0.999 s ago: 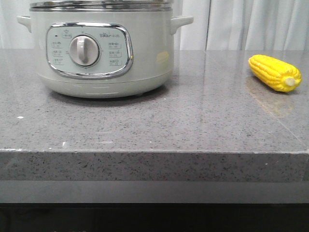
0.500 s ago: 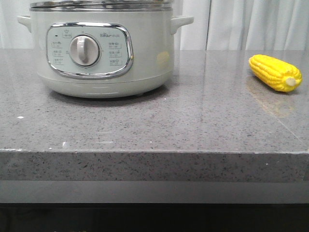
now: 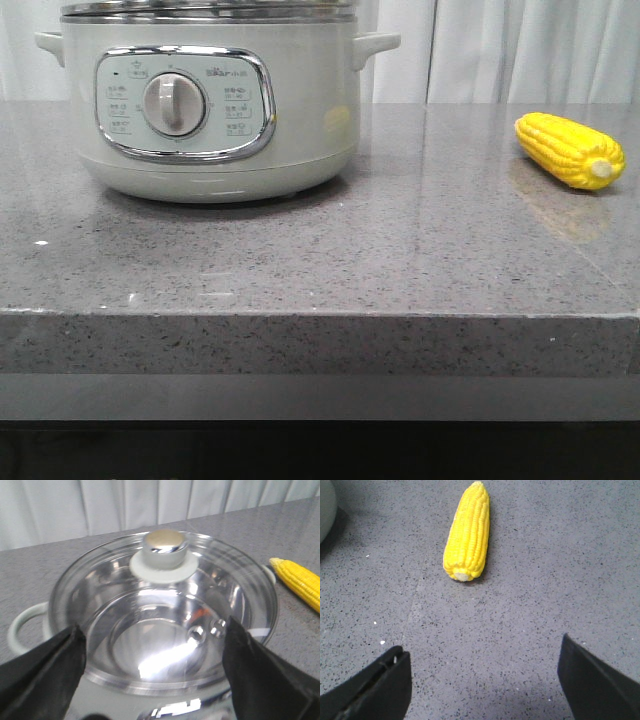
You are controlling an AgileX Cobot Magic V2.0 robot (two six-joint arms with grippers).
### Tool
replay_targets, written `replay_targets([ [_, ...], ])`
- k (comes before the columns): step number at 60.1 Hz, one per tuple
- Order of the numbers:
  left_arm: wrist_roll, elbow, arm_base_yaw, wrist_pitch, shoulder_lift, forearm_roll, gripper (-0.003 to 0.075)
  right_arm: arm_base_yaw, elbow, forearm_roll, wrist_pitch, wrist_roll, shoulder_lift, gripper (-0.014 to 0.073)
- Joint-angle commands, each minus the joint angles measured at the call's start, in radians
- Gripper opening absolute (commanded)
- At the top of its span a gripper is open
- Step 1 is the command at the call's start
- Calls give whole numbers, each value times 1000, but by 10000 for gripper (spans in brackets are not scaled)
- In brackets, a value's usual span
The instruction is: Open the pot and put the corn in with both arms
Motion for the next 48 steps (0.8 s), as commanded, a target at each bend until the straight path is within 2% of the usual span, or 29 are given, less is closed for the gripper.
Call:
replay_targets([
  [1,4,-91,-26,-113,56,-7,546,-7,-24,1,-64,-6,1,613],
  [17,4,-270,-30,-159,249,-100,546,-7,-24,1,-65,-6,1,613],
  [28,4,-364,-30,-224,354,-105,546,-7,-24,1,-66,-6,1,613],
  [39,4,-395,-30,-319,422,-105,546,-7,-24,1,-67,-6,1,613],
  [48,2,-395,-30,-345,456,-109,546,-7,-24,1,-67,-6,1,613],
])
